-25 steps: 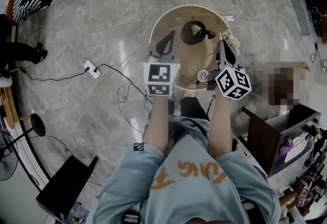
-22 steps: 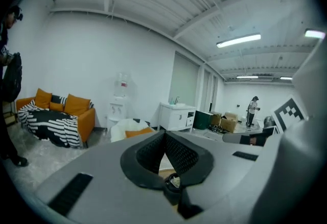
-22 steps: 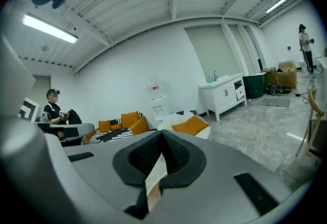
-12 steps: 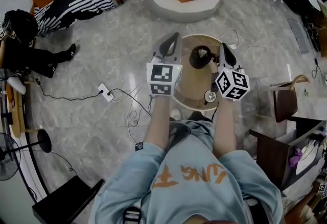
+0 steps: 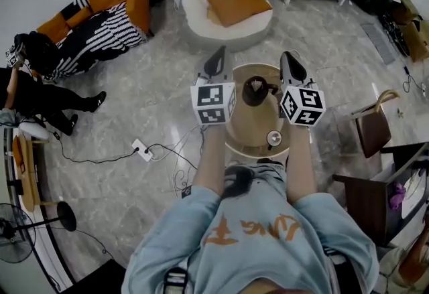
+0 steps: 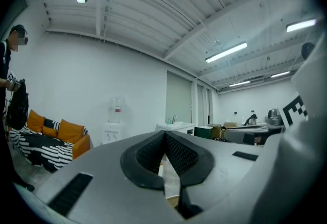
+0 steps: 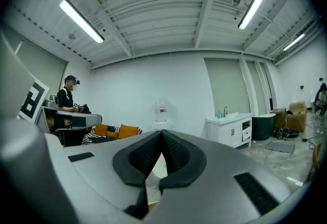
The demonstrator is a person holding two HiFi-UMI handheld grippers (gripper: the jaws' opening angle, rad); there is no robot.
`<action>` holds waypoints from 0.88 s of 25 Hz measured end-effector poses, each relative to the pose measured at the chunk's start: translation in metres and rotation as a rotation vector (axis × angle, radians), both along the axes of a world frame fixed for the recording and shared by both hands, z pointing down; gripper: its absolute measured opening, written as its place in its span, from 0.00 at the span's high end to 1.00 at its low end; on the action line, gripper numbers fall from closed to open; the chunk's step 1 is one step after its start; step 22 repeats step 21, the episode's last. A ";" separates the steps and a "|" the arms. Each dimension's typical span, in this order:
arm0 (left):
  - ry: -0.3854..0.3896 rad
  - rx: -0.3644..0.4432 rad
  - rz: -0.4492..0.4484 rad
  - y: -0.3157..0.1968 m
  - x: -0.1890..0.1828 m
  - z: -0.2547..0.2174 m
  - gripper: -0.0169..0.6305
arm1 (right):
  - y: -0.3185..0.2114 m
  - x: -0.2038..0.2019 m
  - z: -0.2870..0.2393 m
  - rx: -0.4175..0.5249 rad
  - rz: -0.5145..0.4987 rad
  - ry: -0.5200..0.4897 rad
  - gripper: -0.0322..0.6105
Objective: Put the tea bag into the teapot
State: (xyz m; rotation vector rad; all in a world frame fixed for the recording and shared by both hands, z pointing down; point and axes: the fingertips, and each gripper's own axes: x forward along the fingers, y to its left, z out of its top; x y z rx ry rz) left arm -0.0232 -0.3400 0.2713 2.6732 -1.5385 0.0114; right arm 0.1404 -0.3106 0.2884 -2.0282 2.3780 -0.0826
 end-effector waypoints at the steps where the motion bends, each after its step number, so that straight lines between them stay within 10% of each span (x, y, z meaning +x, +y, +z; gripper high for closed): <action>1: -0.003 0.001 0.010 -0.001 0.003 0.000 0.94 | -0.001 0.000 -0.003 0.007 -0.002 0.005 0.93; 22: -0.028 0.033 0.051 -0.015 0.011 0.007 0.94 | -0.016 -0.004 -0.012 0.033 -0.038 0.069 0.93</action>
